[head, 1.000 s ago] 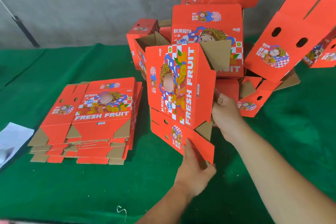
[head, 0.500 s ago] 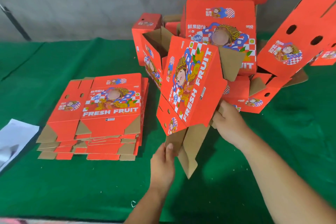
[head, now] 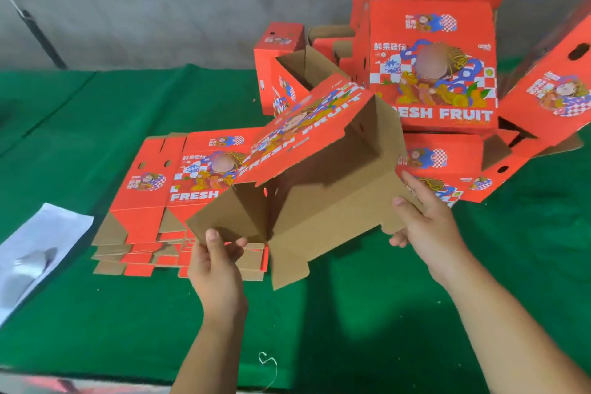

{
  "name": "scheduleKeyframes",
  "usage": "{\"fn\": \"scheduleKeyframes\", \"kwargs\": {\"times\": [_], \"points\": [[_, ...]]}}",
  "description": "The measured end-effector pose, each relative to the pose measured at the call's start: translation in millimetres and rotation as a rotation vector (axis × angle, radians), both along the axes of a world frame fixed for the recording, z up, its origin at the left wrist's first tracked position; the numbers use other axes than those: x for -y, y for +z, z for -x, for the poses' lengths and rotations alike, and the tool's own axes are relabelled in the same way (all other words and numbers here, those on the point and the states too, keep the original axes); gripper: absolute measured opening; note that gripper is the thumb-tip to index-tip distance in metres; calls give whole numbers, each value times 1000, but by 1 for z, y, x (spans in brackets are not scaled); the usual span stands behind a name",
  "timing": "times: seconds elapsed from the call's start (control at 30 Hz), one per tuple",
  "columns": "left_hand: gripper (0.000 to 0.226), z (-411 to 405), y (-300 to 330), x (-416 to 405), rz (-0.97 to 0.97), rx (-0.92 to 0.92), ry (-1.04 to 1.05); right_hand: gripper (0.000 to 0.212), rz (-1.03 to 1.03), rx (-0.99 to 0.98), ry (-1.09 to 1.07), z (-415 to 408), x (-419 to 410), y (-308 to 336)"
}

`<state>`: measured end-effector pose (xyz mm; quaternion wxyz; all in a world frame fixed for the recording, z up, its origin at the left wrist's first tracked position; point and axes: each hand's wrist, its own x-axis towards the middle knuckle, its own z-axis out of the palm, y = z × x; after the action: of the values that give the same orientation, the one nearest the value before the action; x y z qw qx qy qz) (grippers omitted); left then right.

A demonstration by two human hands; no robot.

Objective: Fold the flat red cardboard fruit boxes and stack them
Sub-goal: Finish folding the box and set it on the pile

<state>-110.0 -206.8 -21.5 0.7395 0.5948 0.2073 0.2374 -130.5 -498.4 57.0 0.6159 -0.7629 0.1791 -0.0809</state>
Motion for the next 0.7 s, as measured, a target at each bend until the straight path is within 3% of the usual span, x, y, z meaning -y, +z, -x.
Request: {"fn": "scheduleKeyframes", "kwargs": {"times": [0.1, 0.17, 0.3, 0.33, 0.43, 0.6, 0.7], "points": [[22, -4, -1, 3, -46, 22, 33, 55, 11, -17, 27, -1, 0, -1], [12, -1, -6, 11, -58, -7, -56, 58, 3, -46, 26, -1, 3, -1], [86, 9, -37, 31, 92, -340, -443, 36, -17, -95, 57, -3, -5, -2], [87, 10, -44, 36, 172, -450, -567, 36, -33, -101, 52, -2, -8, -3], [60, 14, -61, 43, 311, -646, -775, 31, -44, -147, 64, 1, -4, -8], [60, 11, -65, 39, 278, -593, -723, 22, 32, -226, 84, 1, 12, -10], [56, 11, -66, 41, 138, -559, -675, 18, 134, -231, 69, -2, 12, -13]]}}
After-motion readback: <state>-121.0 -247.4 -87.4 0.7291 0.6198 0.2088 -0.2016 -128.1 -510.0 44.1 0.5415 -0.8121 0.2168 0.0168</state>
